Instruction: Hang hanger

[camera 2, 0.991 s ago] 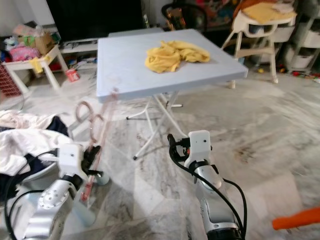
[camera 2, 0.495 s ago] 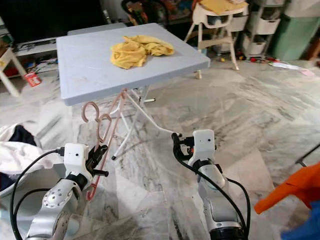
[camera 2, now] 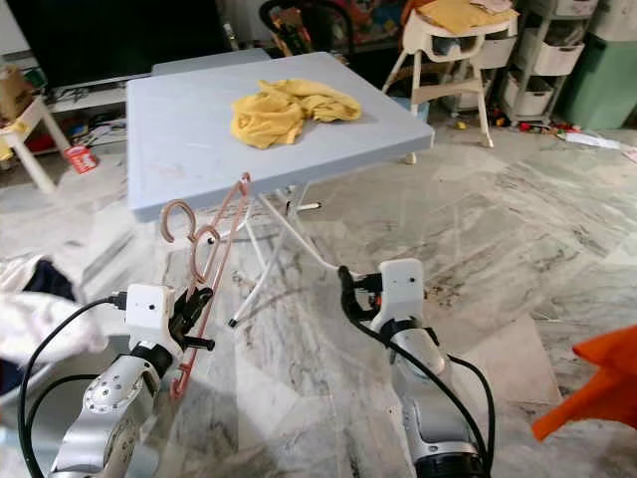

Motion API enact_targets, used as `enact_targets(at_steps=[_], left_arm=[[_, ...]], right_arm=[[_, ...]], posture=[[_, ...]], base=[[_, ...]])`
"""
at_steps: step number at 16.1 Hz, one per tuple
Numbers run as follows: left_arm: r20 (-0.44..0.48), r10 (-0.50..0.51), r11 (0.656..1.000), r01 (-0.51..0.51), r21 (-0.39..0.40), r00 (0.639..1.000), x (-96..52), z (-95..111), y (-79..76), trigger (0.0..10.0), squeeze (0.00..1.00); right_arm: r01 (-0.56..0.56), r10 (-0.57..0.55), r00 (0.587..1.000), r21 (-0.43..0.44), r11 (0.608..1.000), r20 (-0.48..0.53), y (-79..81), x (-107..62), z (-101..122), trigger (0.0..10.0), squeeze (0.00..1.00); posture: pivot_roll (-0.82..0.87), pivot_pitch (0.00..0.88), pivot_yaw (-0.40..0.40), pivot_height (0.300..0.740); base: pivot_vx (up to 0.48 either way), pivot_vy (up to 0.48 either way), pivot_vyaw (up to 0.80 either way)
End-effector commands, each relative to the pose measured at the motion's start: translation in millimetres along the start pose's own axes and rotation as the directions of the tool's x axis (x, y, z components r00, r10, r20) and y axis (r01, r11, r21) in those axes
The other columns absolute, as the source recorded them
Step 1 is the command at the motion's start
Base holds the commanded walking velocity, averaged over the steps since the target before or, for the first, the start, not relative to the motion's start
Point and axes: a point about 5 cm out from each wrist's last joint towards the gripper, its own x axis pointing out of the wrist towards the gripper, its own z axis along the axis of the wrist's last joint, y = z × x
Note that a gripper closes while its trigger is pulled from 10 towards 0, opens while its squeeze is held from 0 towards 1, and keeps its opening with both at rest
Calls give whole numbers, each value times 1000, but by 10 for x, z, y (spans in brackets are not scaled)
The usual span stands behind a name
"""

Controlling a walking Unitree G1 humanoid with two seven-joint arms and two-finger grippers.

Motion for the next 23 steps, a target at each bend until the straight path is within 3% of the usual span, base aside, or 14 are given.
enact_targets(at_steps=[1,11,16,20,23], left_arm=[[13,-8,1000,8,13,1000,13,44,18,10000,0],[7,-24,1000,24,16,1000,16,27,4,10000,0],[-22,-76,997,77,21,997,26,-8,-39,10000,0],[-49,-76,996,79,51,996,5,-39,57,10000,0],[-53,-62,997,64,38,997,30,-36,72,10000,0]], right_arm=[[1,-1,1000,-5,1000,10,9,-4,34,10000,0],[4,-4,1000,0,1000,8,17,-4,26,10000,0],[-1,1,1000,-7,1000,11,20,1,35,10000,0],[7,-6,1000,-33,999,26,-84,15,79,10000,0],[6,-5,999,-41,999,33,-73,17,92,10000,0]], posture=[[-134,0,66,740],[-136,0,74,740],[-129,0,56,740],[-128,0,61,740],[-129,0,62,740]], base=[[311,0,-488],[326,48,-718],[184,0,0],[0,0,0],[0,0,0]])
